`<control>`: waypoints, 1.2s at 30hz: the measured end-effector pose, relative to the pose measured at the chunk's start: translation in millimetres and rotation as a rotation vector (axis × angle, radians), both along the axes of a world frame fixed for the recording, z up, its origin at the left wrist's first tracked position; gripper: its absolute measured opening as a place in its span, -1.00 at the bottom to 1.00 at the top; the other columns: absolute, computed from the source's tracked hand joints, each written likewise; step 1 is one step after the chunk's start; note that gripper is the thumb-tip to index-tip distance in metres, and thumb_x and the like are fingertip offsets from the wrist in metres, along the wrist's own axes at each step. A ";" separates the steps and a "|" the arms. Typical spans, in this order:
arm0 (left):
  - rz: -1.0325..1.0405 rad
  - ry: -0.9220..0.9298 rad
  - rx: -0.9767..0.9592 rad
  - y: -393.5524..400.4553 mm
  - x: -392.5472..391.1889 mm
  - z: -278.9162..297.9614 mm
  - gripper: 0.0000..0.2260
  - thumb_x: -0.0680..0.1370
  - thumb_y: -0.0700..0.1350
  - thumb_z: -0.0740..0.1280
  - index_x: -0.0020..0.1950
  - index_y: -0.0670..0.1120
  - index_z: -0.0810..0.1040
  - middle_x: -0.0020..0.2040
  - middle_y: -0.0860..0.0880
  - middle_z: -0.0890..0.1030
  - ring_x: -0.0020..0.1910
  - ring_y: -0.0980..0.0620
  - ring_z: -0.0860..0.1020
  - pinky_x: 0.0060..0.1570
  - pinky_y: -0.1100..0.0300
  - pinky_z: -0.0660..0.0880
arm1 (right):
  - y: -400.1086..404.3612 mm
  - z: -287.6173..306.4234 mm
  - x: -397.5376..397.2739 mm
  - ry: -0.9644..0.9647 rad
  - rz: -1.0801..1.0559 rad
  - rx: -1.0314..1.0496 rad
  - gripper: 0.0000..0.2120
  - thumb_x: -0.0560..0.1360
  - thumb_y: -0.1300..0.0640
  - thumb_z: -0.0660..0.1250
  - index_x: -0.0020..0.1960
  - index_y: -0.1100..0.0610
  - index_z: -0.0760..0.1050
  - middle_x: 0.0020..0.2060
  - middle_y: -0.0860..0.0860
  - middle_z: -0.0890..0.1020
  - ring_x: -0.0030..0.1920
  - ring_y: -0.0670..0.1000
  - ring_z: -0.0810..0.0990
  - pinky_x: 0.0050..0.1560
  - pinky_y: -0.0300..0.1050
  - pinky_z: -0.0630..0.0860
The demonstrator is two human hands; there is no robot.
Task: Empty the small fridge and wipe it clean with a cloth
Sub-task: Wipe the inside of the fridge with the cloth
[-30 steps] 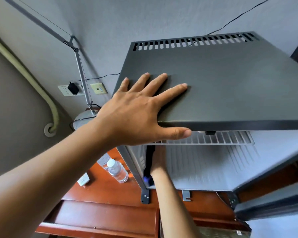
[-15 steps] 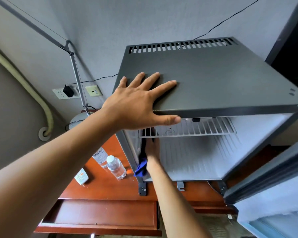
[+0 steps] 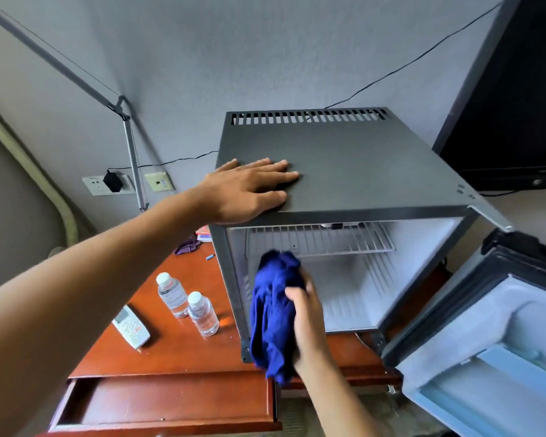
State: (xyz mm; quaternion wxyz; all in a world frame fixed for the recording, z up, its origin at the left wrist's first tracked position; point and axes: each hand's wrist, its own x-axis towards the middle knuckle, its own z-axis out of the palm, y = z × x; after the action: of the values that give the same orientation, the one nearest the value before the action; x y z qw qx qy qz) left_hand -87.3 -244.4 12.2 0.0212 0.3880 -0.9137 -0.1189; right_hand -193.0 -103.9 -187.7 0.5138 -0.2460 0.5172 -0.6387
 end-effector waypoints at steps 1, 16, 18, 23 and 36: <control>-0.009 -0.020 -0.010 0.3 0.6 -2.1 -0.43 0.55 0.31 -0.06 0.60 0.36 0.13 0.64 0.30 0.03 0.62 0.24 -0.06 0.60 -0.15 -0.13 | -15.5 14.3 3.7 0.012 0.000 -0.046 -0.60 0.51 0.23 0.27 0.30 -0.03 0.54 0.15 -0.08 0.69 0.16 -0.10 0.64 0.14 -0.19 0.54; 0.049 0.048 -0.020 0.1 -7.6 -9.0 -0.47 0.58 0.33 -0.13 0.57 0.42 0.13 0.63 0.34 0.04 0.62 0.25 -0.07 0.59 -0.16 -0.15 | -102.2 47.5 46.1 0.606 -0.036 -0.049 -0.53 0.51 0.01 0.27 0.35 0.22 0.45 0.22 0.16 0.59 0.13 -0.06 0.61 0.11 -0.30 0.53; 0.051 0.045 -0.034 0.6 -7.2 -10.7 -0.47 0.58 0.34 -0.12 0.57 0.43 0.11 0.63 0.35 0.03 0.62 0.26 -0.07 0.60 -0.15 -0.14 | -93.5 15.6 30.7 0.849 -0.066 -0.258 -0.54 0.52 0.10 0.28 0.40 0.15 0.44 0.33 0.10 0.51 0.33 0.00 0.50 0.35 -0.19 0.41; 0.045 -0.002 -0.060 5.0 -6.2 -8.6 -0.45 0.57 0.36 -0.13 0.58 0.43 0.04 0.63 0.33 0.00 0.62 0.25 -0.09 0.61 -0.13 -0.15 | -122.3 15.7 -15.8 1.641 0.055 -0.192 -0.51 0.42 -0.06 0.43 0.33 0.00 0.55 0.30 0.11 0.59 0.29 0.24 0.53 0.22 0.07 0.52; 0.017 0.124 -0.290 7.6 -1.2 -18.4 -0.45 0.62 0.31 -0.07 0.56 0.22 0.32 0.60 0.19 0.28 0.60 0.09 0.20 0.55 -0.18 0.16 | -98.4 25.6 -158.6 1.664 -0.404 0.562 -0.70 0.40 0.19 0.42 0.13 0.19 0.65 0.10 0.23 0.67 0.19 0.32 0.56 0.28 0.16 0.43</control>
State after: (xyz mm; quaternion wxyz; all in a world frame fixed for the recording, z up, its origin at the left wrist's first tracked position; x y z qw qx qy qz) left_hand -88.5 -236.8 -6.2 0.1342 0.3804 -0.9150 -0.0091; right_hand -351.6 -202.3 -162.2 -0.1075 -0.3987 0.8923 -0.1822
